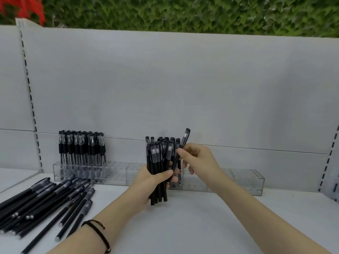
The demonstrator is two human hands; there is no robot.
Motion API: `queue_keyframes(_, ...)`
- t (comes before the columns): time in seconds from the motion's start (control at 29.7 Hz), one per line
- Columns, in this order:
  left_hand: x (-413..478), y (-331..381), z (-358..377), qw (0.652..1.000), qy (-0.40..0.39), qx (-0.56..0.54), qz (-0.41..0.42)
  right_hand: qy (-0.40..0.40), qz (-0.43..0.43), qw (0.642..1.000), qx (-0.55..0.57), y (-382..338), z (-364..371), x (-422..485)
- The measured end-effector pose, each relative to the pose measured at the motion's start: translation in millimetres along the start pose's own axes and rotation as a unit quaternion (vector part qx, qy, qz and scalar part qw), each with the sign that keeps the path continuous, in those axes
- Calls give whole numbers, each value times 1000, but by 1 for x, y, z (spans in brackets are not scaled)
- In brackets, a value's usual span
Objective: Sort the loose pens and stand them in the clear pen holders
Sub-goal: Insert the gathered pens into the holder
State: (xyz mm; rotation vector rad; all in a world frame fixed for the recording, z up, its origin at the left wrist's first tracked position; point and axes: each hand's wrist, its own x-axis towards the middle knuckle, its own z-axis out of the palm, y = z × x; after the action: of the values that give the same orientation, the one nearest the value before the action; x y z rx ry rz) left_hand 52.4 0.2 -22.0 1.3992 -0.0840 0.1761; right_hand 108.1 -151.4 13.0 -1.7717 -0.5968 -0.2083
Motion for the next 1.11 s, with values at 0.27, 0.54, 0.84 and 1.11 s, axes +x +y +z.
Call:
queue_keyframes(0.27, 4, -3, -3, 996, 82, -28, 1, 119, -66, 987, -87, 2, -10, 7)
queue_keyframes(0.54, 2, -2, -3, 991, 88, -101, -13, 108, -79, 976, -169, 12, -7, 14)
queue_keyframes(0.84, 1, -4, 1, 987, 80, -138, -20, 31, 21, 951, -308, 31, 2, 15)
queue_keyframes(1.11, -2, -4, 5, 988, 48, -144, -43, 72, -51, 984, -153, 13, -1, 4)
